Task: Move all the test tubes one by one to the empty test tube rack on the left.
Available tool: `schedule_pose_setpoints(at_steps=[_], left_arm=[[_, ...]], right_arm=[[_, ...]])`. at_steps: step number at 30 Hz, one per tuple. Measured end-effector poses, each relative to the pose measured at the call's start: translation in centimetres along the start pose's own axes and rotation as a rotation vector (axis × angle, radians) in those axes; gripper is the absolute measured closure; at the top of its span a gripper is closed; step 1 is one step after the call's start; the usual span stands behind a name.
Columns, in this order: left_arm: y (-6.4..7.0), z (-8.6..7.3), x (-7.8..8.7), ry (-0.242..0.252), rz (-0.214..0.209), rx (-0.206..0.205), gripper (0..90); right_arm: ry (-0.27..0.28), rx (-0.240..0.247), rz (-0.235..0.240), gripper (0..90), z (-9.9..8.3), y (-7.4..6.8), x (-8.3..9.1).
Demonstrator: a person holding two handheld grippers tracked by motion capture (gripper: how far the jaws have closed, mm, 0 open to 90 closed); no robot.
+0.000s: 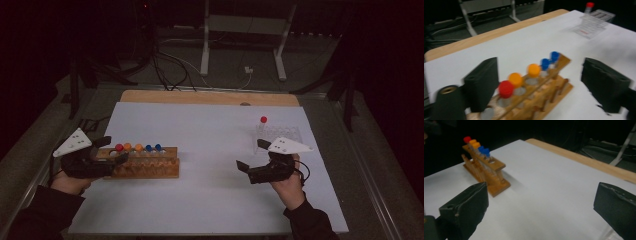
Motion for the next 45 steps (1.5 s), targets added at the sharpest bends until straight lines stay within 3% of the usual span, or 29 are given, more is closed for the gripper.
schedule_pose_setpoints(at_steps=[3,12,18,23,26,30,37,41,45], left_arm=[[1.7,-0.2,-0.5,-0.007,-0.038,-0.02,1.6],[5.4,-1.1,-2.1,0.004,-0.143,-0.047,1.1],[6.7,-1.5,-2.5,0.019,-0.162,-0.07,1.1],[7.1,-1.8,-2.6,0.023,-0.159,-0.076,1.1],[7.0,-1.8,-2.6,0.032,-0.151,-0.068,1.2],[6.9,-2.0,-2.8,0.022,-0.141,-0.071,1.2],[7.1,-2.2,-3.1,0.015,-0.141,-0.074,1.2],[7.1,-2.2,-3.1,0.01,-0.145,-0.073,1.2],[7.0,-2.2,-3.1,0.012,-0.142,-0.074,1.2]], right_arm=[[0.015,-0.001,-0.024,0.0,0.4,0.8,0.4],[0.041,0.007,-0.17,0.0,0.9,5.2,1.6],[0.035,-0.011,-0.229,0.0,0.1,8.1,1.0],[-0.028,-0.042,-0.264,0.6,-1.8,10.2,-0.8],[-0.056,-0.055,-0.291,10.9,-2.9,11.0,-1.7],[-0.115,-0.078,-0.329,16.5,-4.5,12.1,-3.1],[-0.217,-0.109,-0.343,37.4,-6.1,13.1,-5.0],[-0.251,-0.128,-0.327,50.1,-6.4,13.5,-5.8],[-0.261,-0.139,-0.319,56.0,-6.4,13.6,-6.5]])
Point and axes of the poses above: each handheld gripper's, and its own axes: x roughly backward along the jaws, z roughly out of its top, y roughly to its right, the point moved 6 cm from there along -x, roughly forward along the jaws, and after that the axes turned 11 degrees about x, right-handed, at the moved point
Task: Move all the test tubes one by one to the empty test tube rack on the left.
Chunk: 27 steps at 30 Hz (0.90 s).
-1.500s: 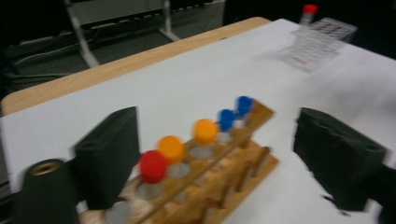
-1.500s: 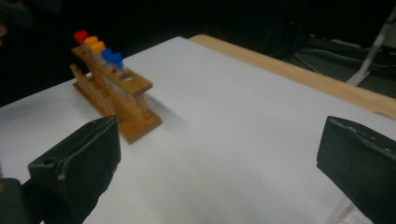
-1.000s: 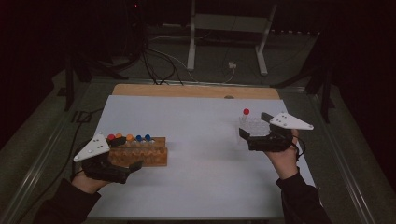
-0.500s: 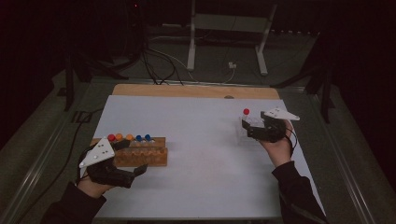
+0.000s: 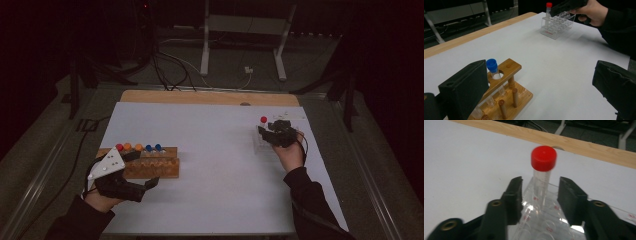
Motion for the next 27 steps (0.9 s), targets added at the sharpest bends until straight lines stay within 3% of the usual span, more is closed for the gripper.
schedule_pose_setpoints(at_steps=[10,14,27], left_arm=[[-0.3,-0.2,-0.1,-0.005,0.0,0.009,1.2],[-0.3,-0.2,-0.1,-0.009,0.0,0.007,1.2],[0.2,0.4,-0.1,-0.009,-0.014,0.002,1.2]], right_arm=[[-0.045,0.008,-0.027,73.7,0.3,0.0,-1.5],[-0.043,-0.002,-0.025,74.6,0.4,0.1,-1.3],[0.035,0.055,-0.055,74.7,3.0,0.0,2.5]])
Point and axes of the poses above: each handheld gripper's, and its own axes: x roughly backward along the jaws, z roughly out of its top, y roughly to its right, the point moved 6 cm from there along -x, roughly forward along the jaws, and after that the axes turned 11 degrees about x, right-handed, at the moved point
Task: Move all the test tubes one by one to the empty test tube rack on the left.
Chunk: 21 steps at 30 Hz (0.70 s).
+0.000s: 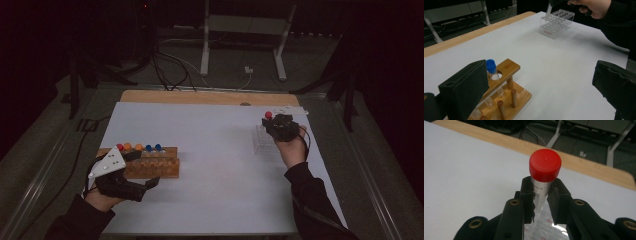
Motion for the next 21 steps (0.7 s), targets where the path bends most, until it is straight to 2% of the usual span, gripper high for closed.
schedule_pose_setpoints(at_steps=[6,10,16,21], left_arm=[[0.4,0.5,-0.1,-0.002,-0.009,-0.009,1.2],[0.6,0.7,-0.6,-0.005,-0.015,-0.006,1.2],[1.1,0.9,-1.6,-0.019,-0.036,0.0,1.2],[1.8,1.1,-2.7,-0.032,-0.06,-0.012,1.2]], right_arm=[[0.041,0.023,0.0,74.7,1.1,-0.3,2.2],[0.066,0.039,0.03,74.7,1.6,-1.1,3.4],[0.072,0.07,0.102,74.7,1.3,-3.6,4.5],[0.076,0.108,0.176,74.8,0.7,-6.4,5.2]])
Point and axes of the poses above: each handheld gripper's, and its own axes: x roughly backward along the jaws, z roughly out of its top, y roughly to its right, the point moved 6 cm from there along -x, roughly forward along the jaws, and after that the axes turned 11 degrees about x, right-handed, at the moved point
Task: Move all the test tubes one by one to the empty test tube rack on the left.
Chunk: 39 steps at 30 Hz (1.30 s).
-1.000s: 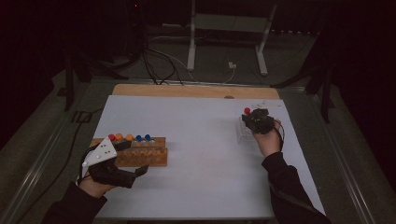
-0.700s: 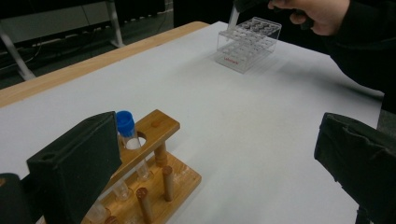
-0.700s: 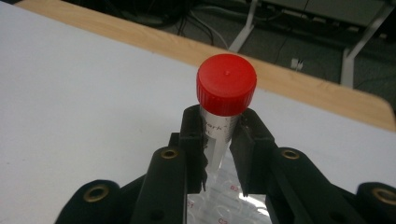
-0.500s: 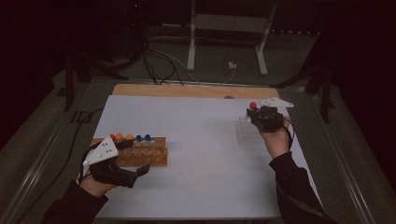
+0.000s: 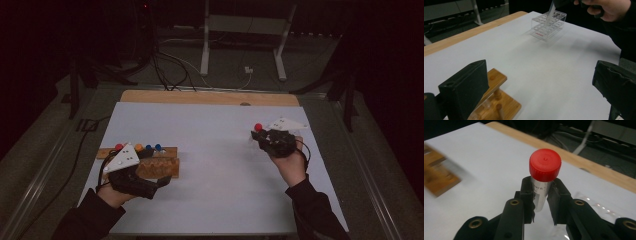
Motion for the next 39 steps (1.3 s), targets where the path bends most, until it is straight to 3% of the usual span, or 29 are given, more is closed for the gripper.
schedule_pose_setpoints(at_steps=[11,20,24,32,39], left_arm=[[2.0,1.0,-2.8,-0.021,-0.064,-0.033,1.5],[3.5,1.7,-5.0,-0.026,-0.121,-0.056,3.3],[4.2,2.0,-5.9,-0.021,-0.156,-0.072,9.2],[5.5,2.9,-8.0,-0.01,-0.206,-0.101,34.6],[6.6,3.4,-10.0,-0.026,-0.204,-0.143,49.5]], right_arm=[[0.007,0.069,0.166,74.8,-0.3,-6.2,0.5],[-0.002,0.116,0.26,74.8,-0.5,-9.8,0.4],[-0.009,0.13,0.283,74.8,-0.6,-10.7,0.2],[-0.015,0.143,0.309,74.8,-0.6,-11.6,0.0],[-0.006,0.149,0.312,74.8,-0.4,-11.7,0.2]])
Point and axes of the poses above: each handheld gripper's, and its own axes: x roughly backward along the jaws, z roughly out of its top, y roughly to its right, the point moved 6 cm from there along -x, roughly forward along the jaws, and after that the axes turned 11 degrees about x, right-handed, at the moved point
